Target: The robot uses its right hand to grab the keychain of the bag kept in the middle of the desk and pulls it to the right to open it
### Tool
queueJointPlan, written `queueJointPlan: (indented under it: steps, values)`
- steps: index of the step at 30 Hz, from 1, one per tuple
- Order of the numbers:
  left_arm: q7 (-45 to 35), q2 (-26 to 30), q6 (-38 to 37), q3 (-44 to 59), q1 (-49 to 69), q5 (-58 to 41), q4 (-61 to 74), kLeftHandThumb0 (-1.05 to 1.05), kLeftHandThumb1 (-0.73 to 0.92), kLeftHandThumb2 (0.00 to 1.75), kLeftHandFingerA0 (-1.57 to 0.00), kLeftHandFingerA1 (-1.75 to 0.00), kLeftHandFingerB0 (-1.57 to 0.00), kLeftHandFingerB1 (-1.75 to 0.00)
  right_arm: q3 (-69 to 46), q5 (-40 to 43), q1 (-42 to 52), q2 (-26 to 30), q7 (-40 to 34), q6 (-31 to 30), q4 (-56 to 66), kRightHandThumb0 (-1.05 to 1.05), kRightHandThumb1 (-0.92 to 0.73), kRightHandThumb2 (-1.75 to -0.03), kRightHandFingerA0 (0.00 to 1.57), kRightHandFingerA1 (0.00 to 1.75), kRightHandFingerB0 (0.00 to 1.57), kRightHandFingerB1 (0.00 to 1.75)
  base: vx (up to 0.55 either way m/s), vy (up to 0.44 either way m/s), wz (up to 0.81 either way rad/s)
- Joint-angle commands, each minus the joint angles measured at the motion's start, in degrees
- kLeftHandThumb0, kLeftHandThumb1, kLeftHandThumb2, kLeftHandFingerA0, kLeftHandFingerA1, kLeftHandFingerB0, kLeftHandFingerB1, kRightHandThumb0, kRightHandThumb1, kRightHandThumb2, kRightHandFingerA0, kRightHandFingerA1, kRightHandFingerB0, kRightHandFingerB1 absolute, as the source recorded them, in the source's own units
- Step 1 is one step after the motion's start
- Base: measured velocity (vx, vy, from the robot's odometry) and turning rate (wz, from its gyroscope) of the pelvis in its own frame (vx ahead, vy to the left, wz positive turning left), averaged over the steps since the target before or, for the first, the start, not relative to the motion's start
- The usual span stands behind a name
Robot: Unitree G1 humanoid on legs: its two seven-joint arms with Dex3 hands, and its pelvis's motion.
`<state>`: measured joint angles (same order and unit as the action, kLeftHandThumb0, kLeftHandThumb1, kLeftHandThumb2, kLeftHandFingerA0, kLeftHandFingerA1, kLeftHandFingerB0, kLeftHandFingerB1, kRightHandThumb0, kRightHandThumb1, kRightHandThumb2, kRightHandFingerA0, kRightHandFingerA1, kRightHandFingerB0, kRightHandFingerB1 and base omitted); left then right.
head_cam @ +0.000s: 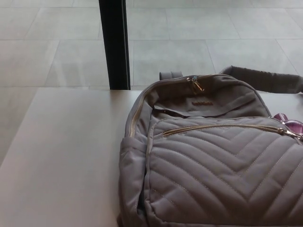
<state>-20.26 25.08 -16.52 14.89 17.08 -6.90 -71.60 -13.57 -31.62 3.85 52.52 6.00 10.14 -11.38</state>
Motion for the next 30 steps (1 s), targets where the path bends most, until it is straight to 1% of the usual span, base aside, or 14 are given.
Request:
queueJointPlan:
  steps: [1,3,4,11,12,14,17,21,22,24,26,27,28,30]
  values:
    - [0.8,0.5,0.1,0.0,0.1,0.7,-0.3,-0.77,0.88,0.67,-0.57,-0.49,-0.41,-0.42,-10.2,13.6,4.3,-1.1,9.2,-7.9,-3.7,-1.05,-0.65,-1.07,0.00,0.27,0.00,0.16,0.00,0.000,0.00]
    - [0.1,0.6,0.3,0.1,-0.1,0.4,-0.7,-0.77,0.88,0.67,-0.55,-0.48,-0.41,-0.42,-15.2,15.9,6.8,-2.5,7.1,-7.7,-9.7,-1.05,-0.83,-0.67,0.00,0.17,0.00,0.00,0.00,0.000,0.00]
    - [0.1,0.5,0.5,0.1,-0.3,0.5,-0.8,-0.79,0.87,0.67,-0.58,-0.49,-0.44,-0.42,-17.0,16.6,7.6,-3.0,5.8,-6.9,-12.9,-1.05,-0.65,-1.12,0.00,0.31,0.00,0.18,0.00,0.000,0.00]
    - [0.6,0.2,1.0,0.0,-0.8,0.4,-0.2,-0.76,0.89,0.67,-0.57,-0.49,-0.41,-0.42,-30.7,28.4,5.5,-8.3,3.6,-10.0,-37.1,-0.92,-0.63,-1.06,0.00,0.53,0.00,0.24,0.00,0.000,0.00]
    - [0.3,0.2,0.7,0.2,-0.8,0.3,-0.3,-0.76,0.89,0.67,-0.58,-0.49,-0.41,-0.42,-29.8,26.8,5.7,-8.4,0.9,-10.6,-39.7,-0.92,-0.67,-1.10,0.62,1.10,0.00,0.22,0.00,0.000,0.00]
    - [0.2,0.2,0.2,0.1,-0.6,0.4,-0.2,-0.76,0.89,0.66,-0.58,-0.49,-0.42,-0.42,-30.7,26.6,6.6,-9.4,-1.6,-10.9,-41.4,-0.90,-0.85,-0.67,0.79,1.33,0.00,0.32,0.00,0.000,0.00]
    - [0.8,0.1,0.3,0.3,-0.5,0.2,0.0,-0.75,0.91,0.67,-0.55,-0.48,-0.38,-0.40,-32.9,27.4,8.3,-13.5,-5.4,-12.9,-44.0,-0.76,-0.61,-0.96,0.90,1.12,0.03,0.45,0.00,0.000,0.00]
    - [4.3,1.1,-0.7,-1.4,-0.6,2.5,0.3,-0.73,0.92,0.71,-0.58,-0.50,-0.41,-0.42,-32.7,28.0,8.3,-17.2,-4.5,-12.2,-47.8,-0.63,-0.68,-0.60,0.79,1.38,0.04,0.57,0.00,0.000,0.00]
    - [3.6,1.2,-0.1,-1.1,-0.6,1.9,0.4,-0.71,0.75,1.08,-0.49,-0.61,-0.35,-0.54,-34.1,30.0,8.2,-18.4,-2.4,-12.4,-47.9,-0.65,-0.57,-0.82,0.88,1.30,0.05,0.57,0.00,0.000,0.00]
    - [3.7,1.5,1.2,-0.9,-0.9,1.5,0.4,-0.73,0.92,0.70,-0.56,-0.52,-0.39,-0.43,-35.6,31.8,7.3,-19.0,-0.4,-12.8,-50.6,-0.61,-0.57,-0.81,0.86,1.31,0.12,0.55,0.00,0.000,0.00]
    - [4.3,1.8,2.2,-1.2,-1.1,1.9,0.2,-0.72,0.74,1.09,-0.50,-0.62,-0.35,-0.54,-34.7,32.5,8.4,-20.2,6.7,-11.8,-50.4,-0.58,-0.71,-0.59,0.31,0.87,0.06,0.50,0.00,0.000,0.00]
    - [4.2,2.1,2.7,-1.5,-1.2,2.0,0.1,-0.73,0.92,0.73,-0.55,-0.52,-0.37,-0.43,-33.9,32.6,8.9,-20.6,9.6,-12.4,-49.1,-0.57,-0.72,-0.60,0.37,0.69,0.09,0.49,0.00,0.000,0.00]
    - [3.6,2.3,2.9,-1.2,-1.0,1.6,0.2,-0.70,0.75,1.08,-0.48,-0.62,-0.32,-0.54,-32.8,31.9,8.5,-20.9,10.3,-11.8,-49.2,-0.59,-0.68,-0.61,0.44,0.69,0.15,0.47,0.00,0.000,0.00]
    - [3.3,2.3,2.7,-1.2,-0.9,1.5,0.2,-0.73,0.92,0.73,-0.52,-0.52,-0.34,-0.42,-32.3,31.5,8.1,-20.7,10.3,-11.2,-50.1,-0.62,-0.56,-0.88,0.43,0.70,0.12,0.53,0.00,0.000,0.00]
